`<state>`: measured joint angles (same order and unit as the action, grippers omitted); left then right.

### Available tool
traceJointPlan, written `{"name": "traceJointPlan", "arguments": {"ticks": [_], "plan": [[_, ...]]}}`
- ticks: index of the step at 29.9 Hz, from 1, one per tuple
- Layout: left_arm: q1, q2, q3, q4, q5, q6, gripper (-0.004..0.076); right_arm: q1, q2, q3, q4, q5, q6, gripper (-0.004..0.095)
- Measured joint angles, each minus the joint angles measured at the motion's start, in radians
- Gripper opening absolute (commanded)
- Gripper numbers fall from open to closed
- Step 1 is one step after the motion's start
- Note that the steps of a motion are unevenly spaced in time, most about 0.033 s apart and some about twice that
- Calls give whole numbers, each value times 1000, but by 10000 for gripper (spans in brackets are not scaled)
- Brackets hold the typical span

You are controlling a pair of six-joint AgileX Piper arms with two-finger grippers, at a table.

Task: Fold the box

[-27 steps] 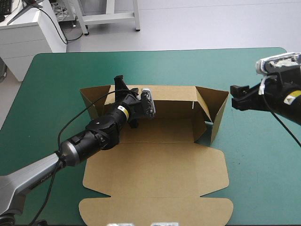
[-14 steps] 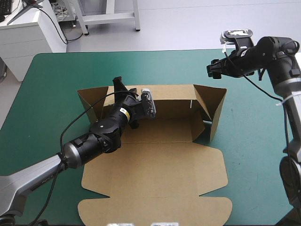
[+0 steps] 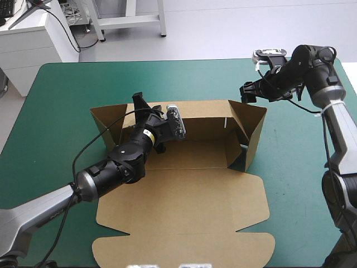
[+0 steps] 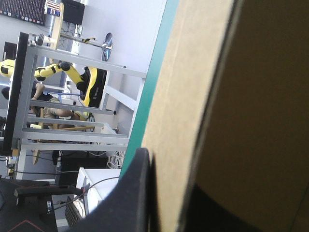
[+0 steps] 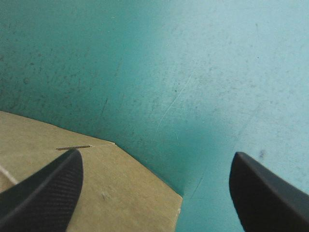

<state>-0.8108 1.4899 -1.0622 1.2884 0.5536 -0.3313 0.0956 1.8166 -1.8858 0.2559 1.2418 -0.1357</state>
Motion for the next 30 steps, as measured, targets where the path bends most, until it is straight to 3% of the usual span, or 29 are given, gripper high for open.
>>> {"name": "traceJointPlan", "arguments": {"ticks": [13,23,30], "plan": [[0,0,1,-1,27,-4,-6,0,-114,154,2,3,-35,760],[0,2,1,-3,46,-4,-6,0,-149,154,93,-3,-81,712],[0,3,1,-4,50,-5,-6,0,-236,60,92,3,-96,586]]}}
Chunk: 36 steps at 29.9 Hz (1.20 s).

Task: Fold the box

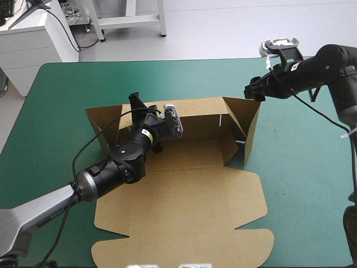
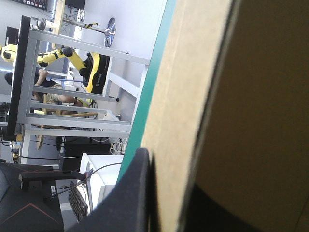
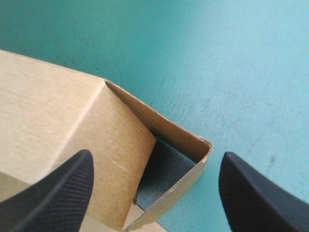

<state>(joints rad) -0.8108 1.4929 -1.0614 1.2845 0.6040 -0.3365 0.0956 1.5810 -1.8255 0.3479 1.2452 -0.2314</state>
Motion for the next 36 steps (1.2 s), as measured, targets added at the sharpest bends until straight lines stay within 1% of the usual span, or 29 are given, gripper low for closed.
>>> {"name": "traceJointPlan", "arguments": {"ticks": [4,7,11,14,17,27,31,36], "plan": [[0,0,0,1,0,-1,-6,0,-56,-100,0,0,-19,577],[0,0,0,3,1,-2,-6,0,-80,-178,0,-9,-26,619],[0,0,0,5,1,-10,-6,0,-84,-241,1,-95,-25,689],[0,0,0,5,1,-10,-6,0,-64,-251,1,-160,-11,695],[0,0,0,6,1,-13,-6,0,-15,-251,0,-181,-4,695],[0,0,0,7,1,-14,-6,0,274,-249,0,-186,52,694],[0,0,0,7,1,-15,-6,0,363,-248,0,-134,57,694],[0,0,0,8,1,-15,-6,0,404,-235,0,-82,60,694]]}}
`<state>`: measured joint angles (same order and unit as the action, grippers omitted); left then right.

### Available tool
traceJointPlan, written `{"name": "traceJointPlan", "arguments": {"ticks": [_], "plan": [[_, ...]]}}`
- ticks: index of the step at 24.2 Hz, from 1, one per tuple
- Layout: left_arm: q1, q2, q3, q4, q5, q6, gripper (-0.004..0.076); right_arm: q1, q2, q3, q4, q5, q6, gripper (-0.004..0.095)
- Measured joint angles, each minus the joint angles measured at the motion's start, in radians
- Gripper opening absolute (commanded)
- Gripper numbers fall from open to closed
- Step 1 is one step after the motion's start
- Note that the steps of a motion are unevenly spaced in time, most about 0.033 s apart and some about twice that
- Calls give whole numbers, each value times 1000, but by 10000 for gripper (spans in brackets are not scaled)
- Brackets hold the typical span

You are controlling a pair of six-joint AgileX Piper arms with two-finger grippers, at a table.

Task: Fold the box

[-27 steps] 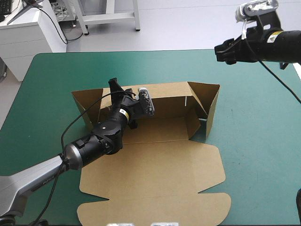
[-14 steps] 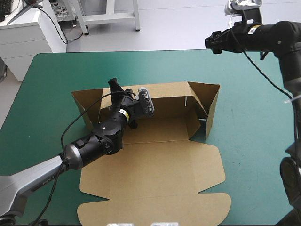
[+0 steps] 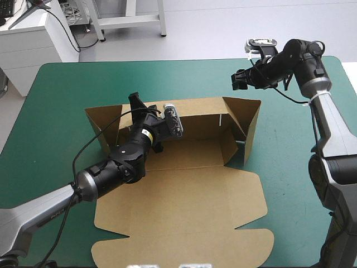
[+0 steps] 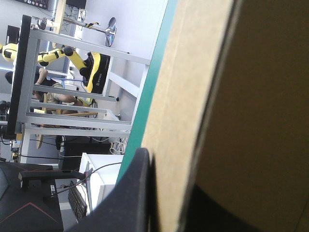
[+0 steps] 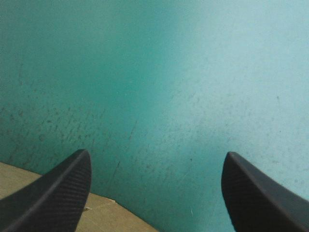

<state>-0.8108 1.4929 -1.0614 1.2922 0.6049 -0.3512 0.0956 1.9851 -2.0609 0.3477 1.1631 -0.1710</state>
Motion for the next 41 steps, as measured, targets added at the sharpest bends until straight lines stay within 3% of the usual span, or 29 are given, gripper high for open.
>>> {"name": "traceJointPlan", "arguments": {"ticks": [13,22,32,41], "plan": [[0,1,0,0,2,0,-6,0,-28,107,10,75,16,694],[0,1,0,0,2,0,-6,0,-148,348,22,73,-45,693],[0,1,0,0,2,0,-6,0,-363,647,197,-55,-245,692],[0,1,0,1,3,0,-6,-1,-396,706,277,-29,-327,693]]}}
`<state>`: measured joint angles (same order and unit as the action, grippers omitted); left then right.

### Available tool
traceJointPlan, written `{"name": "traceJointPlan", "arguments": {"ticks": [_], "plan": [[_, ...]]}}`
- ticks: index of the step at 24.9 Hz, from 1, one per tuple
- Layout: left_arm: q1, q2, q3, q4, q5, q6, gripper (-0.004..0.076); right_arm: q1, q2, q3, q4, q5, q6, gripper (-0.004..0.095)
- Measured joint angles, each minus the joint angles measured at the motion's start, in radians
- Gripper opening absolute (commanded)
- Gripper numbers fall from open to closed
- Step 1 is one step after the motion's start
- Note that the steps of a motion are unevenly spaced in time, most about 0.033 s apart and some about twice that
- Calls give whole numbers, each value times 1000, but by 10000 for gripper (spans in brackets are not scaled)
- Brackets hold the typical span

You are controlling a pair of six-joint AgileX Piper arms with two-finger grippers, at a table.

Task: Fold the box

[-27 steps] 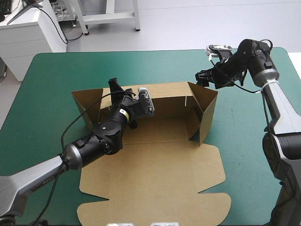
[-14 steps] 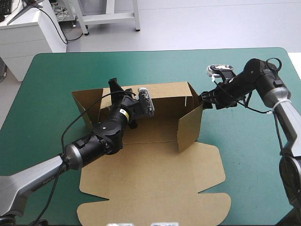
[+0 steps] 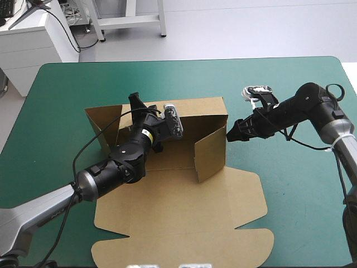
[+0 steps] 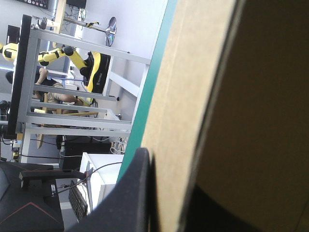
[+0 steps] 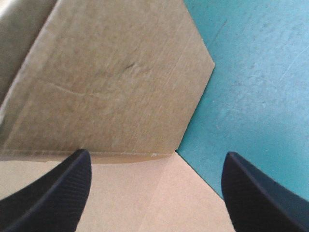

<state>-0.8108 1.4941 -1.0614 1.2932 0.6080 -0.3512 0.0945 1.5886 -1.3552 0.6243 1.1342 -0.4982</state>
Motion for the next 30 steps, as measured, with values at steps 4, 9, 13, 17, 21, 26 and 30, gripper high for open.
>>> {"name": "traceJointPlan", "arguments": {"ticks": [4,9,13,17,21,26,30], "plan": [[0,1,0,1,0,0,-6,0,0,0,7,57,-17,692],[0,1,0,1,6,18,-6,0,0,0,54,69,-49,693],[0,1,0,0,10,20,-6,0,0,0,151,59,-120,693],[0,1,0,-1,10,20,-6,20,0,0,200,43,-173,693],[1,1,0,-4,2,23,-6,99,-1,0,135,-39,-192,692],[4,-2,-4,-112,-6,200,-7,152,-3,0,31,-135,-230,692],[9,-6,-12,-191,-15,313,-6,159,-5,4,17,-185,-272,553]]}}
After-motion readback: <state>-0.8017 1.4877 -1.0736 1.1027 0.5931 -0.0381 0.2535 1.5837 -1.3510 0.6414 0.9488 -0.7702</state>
